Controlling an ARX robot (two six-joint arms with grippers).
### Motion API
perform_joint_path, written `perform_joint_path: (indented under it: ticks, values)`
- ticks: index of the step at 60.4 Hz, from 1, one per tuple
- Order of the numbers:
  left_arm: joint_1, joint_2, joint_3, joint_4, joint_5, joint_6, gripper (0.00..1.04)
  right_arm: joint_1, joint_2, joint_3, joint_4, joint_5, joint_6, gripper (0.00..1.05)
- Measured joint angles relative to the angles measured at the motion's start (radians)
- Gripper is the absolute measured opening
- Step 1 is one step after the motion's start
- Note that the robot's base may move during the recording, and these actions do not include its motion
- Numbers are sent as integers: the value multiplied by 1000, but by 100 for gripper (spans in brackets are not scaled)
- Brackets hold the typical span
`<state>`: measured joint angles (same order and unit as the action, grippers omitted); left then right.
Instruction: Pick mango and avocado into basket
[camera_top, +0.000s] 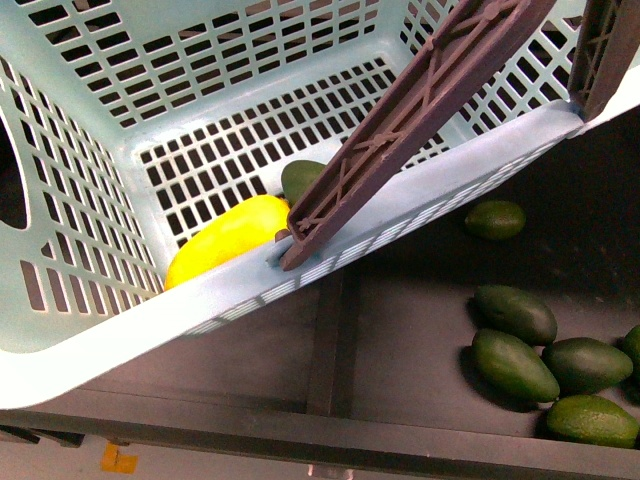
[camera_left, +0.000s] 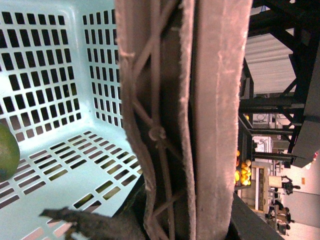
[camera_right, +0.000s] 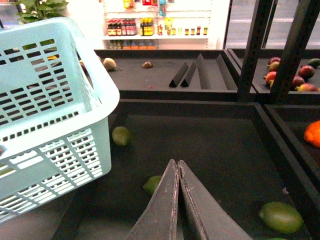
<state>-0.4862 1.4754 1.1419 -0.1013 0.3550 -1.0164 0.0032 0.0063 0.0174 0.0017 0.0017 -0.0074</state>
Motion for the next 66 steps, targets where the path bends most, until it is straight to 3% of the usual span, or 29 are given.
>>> perform_joint_path:
  ticks: [9, 16, 31, 54, 55, 59, 64, 66]
  values:
    - [0, 0, 0, 0, -3, -1, 18, 0, 0, 0, 0, 0, 0, 29]
    - [0, 0, 0, 0, -2, -1, 18, 0, 0, 0, 0, 0, 0, 55]
    - [0, 0, 0, 0, -2, 0, 18, 0, 0, 0, 0, 0, 1, 96]
    - [0, 0, 0, 0, -2, -1, 18, 0, 0, 0, 0, 0, 1, 96]
    - [-4, 0, 0, 3, -27, -6, 18, 0, 0, 0, 0, 0, 1, 96]
    - [-39, 8, -4, 88, -338, -131, 18, 0, 0, 0, 0, -3, 1, 96]
    - [-30, 28, 7, 114, -546, -217, 18, 0, -1, 0, 0, -2, 1, 96]
    - [-10, 43, 18, 116, -566, -219, 18, 0, -1, 0, 0, -1, 1, 96]
